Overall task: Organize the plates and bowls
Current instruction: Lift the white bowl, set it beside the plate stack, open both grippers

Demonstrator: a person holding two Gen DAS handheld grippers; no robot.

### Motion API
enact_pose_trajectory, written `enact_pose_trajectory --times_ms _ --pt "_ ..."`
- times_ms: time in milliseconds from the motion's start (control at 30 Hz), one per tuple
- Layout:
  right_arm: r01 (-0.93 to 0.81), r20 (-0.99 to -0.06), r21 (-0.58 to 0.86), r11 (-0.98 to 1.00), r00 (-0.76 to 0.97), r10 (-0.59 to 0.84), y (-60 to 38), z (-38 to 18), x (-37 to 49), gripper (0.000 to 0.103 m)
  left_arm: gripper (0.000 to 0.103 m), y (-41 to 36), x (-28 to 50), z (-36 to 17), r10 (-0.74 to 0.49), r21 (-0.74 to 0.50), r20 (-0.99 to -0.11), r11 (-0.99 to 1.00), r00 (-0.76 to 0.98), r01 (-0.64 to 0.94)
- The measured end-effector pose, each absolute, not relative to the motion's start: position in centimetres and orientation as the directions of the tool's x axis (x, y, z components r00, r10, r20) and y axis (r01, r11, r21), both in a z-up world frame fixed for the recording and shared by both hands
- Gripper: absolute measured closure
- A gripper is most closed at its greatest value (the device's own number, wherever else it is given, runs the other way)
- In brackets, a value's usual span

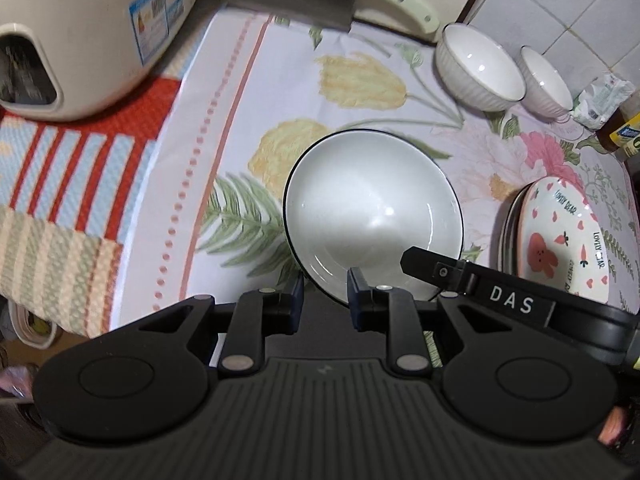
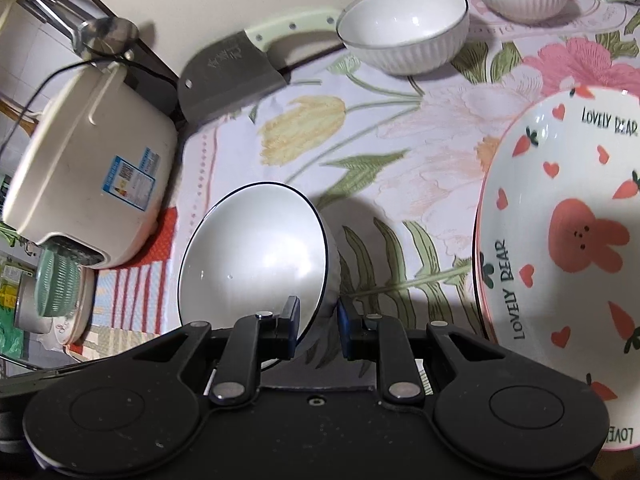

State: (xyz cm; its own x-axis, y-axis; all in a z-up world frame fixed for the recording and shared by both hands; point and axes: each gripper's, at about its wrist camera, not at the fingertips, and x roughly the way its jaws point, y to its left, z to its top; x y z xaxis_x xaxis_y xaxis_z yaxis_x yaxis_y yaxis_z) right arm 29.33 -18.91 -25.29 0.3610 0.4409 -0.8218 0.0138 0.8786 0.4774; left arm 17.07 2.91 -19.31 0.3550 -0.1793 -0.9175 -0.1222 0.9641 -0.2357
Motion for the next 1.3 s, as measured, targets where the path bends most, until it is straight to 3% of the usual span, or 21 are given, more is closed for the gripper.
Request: enact_pose_trajectory --times_ms 400,567,733,1300 --pt "-0.005 -0.824 0.469 0.883 0.358 0.439 -18.9 -25.5 29.2 0.081 0.083 2.7 17.2 -19.5 -0.162 -0.215 -0.927 0.969 0.338 -0.124" --pt "-0.048 -0.831 0.45 0.892 0.342 0.438 -18.9 -24.9 29.1 0.077 0.078 2.3 17.1 -18.6 -0.118 -0.159 -0.944 0.981 0.307 -0.112" --pt "-0.071 -0.812 0.461 0.885 0.368 0.452 -20.5 -23.1 29.0 0.076 0.064 2.3 17.1 -17.2 -0.115 -0.153 -0.952 0.982 0.282 -0.115" --pt "-0.294 -0.779 0.344 0.892 0.442 0.446 -25.8 -14.9 25.8 0.066 0.053 0.5 14.2 -12.0 -0.101 -0.104 -0.966 0.995 0.238 0.001"
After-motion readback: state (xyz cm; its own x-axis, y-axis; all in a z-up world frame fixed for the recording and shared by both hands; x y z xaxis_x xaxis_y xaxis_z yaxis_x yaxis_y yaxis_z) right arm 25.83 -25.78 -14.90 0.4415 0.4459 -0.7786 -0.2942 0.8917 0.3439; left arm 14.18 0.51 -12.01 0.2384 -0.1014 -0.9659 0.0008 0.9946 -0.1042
